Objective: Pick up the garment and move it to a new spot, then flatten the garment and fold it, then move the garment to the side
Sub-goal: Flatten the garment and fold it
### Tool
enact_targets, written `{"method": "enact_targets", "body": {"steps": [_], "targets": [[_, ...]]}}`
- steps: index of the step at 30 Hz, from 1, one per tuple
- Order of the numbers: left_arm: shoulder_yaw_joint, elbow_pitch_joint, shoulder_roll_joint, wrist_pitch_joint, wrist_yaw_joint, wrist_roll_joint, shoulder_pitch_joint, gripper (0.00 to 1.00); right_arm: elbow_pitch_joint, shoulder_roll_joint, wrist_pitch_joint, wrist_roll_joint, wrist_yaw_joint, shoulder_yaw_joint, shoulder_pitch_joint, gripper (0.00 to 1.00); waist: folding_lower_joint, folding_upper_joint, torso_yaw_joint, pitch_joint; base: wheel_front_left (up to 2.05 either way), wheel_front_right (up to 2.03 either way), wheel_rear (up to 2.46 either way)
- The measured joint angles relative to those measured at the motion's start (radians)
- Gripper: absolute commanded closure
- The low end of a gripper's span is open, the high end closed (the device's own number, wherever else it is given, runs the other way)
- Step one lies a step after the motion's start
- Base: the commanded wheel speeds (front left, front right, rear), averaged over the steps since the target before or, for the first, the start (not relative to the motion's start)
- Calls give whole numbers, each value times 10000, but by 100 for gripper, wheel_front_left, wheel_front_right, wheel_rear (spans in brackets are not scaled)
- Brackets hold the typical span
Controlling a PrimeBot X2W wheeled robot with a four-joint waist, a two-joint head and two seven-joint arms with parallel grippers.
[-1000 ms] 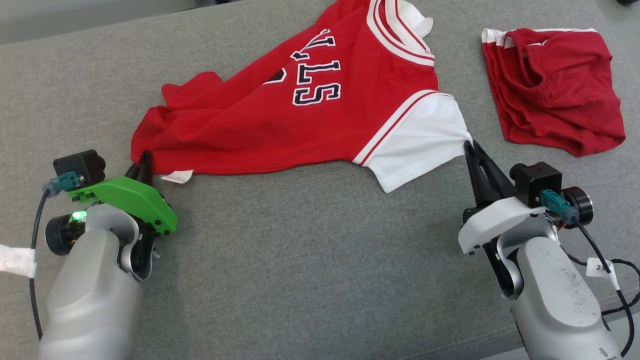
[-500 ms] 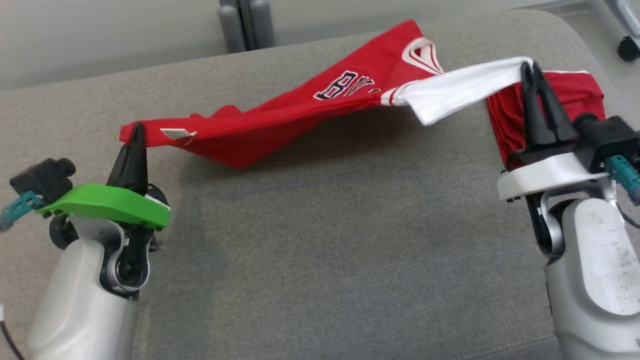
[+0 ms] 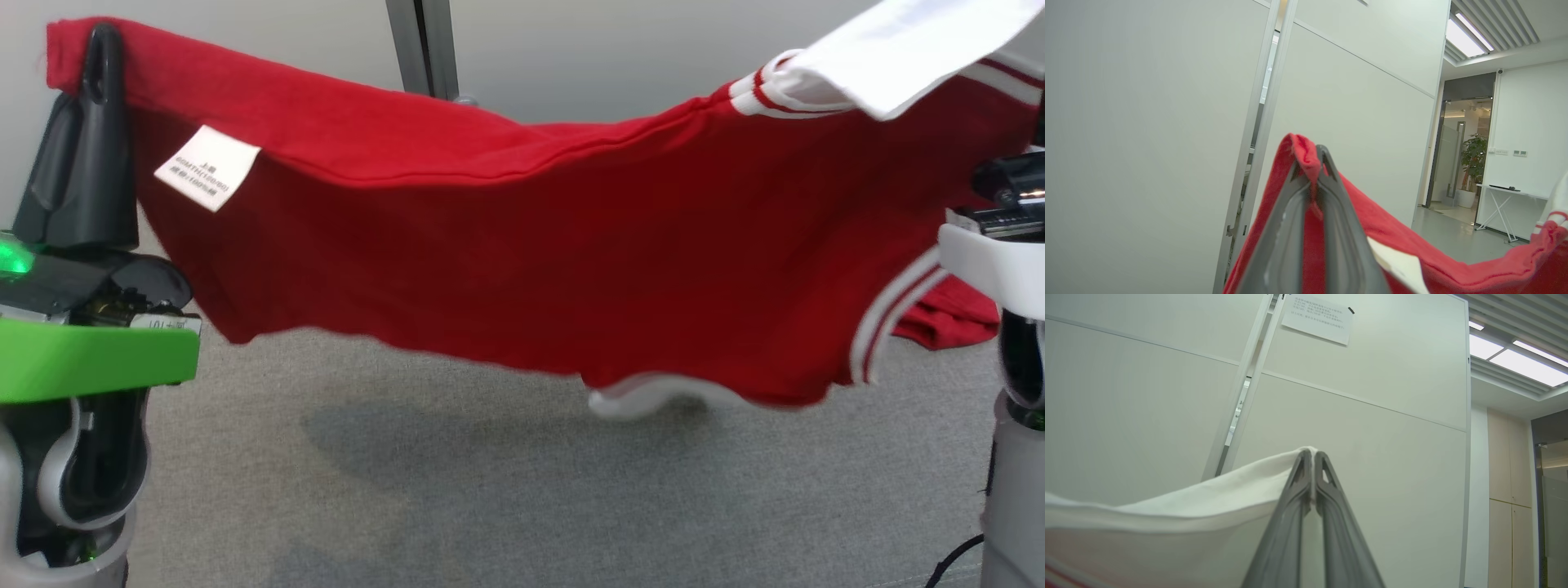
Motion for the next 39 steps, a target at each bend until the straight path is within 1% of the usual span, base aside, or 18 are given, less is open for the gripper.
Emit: {"method": "enact_targets", "body": {"steps": [3, 6, 9, 12, 14, 18, 21, 24, 28, 30, 33, 36, 39], "targets": [[-23, -1011, 299, 522, 334, 305, -246, 100, -813, -226, 384, -8, 0, -84, -159, 100, 0, 0, -8, -26, 0, 0, 0], [-40, -1492, 504, 966, 541, 431, -573, 100, -1315, -362, 746, 15, 2, -165, -260, 100, 0, 0, -23, 76, 0, 0, 0], [-81, -1480, 740, 1302, 617, 612, -925, 100, -1436, -472, 1024, 119, 2, -245, -412, 100, 0, 0, -33, 248, 0, 0, 0], [-222, -1018, 748, 1488, 600, 602, -1273, 100, -1012, -466, 1160, 360, 2, -221, -618, 100, 0, 0, -35, 505, 0, 0, 0], [-244, -489, 740, 1509, 525, 539, -1555, 100, -428, -474, 1193, 464, 2, -132, -823, 100, 0, 0, -34, 713, 0, 0, 0], [-274, 974, 750, 1415, 186, 539, -2488, 100, 1154, -566, 1005, 610, 2, 293, -1801, 100, 0, 0, -36, 1256, 0, 0, 0], [-424, 2303, 746, 1304, -132, 665, -3718, 100, 2575, -550, 545, 456, 0, 648, -3297, 100, 0, 0, -39, 1757, 0, 0, 0], [-531, 3636, 696, 1147, -353, 905, -5113, 100, 3785, -500, -31, 142, 0, 790, -4963, 100, 0, 0, -36, 2225, 0, 0, 0], [-711, 5659, 476, 435, -652, 1476, -7197, 100, 5668, -238, -853, -621, 2, 815, -7196, 100, 0, 0, -27, 2907, 0, 0, 0], [-819, 6683, 307, -102, -784, 1827, -8145, 100, 6709, -130, -1212, -1118, 2, 656, -8300, 100, 0, 0, -18, 3242, 0, 0, 0], [-1026, 7994, 81, -817, -980, 2199, -9162, 100, 7892, -13, -1743, -1743, 2, 221, -9476, 100, 0, 0, -5, 3688, 0, 0, 0], [-1383, 9100, -77, -1333, -1154, 2587, -9728, 100, 8836, 44, -2075, -2130, 2, -165, -10015, 100, 2, 0, 7, 4108, 0, 0, 0], [-1565, 10090, -242, -1824, -1319, 2725, -9914, 100, 9559, 40, -2265, -1831, 2, 128, -9960, 100, 2, 0, 18, 4529, 0, 0, 0]]}}
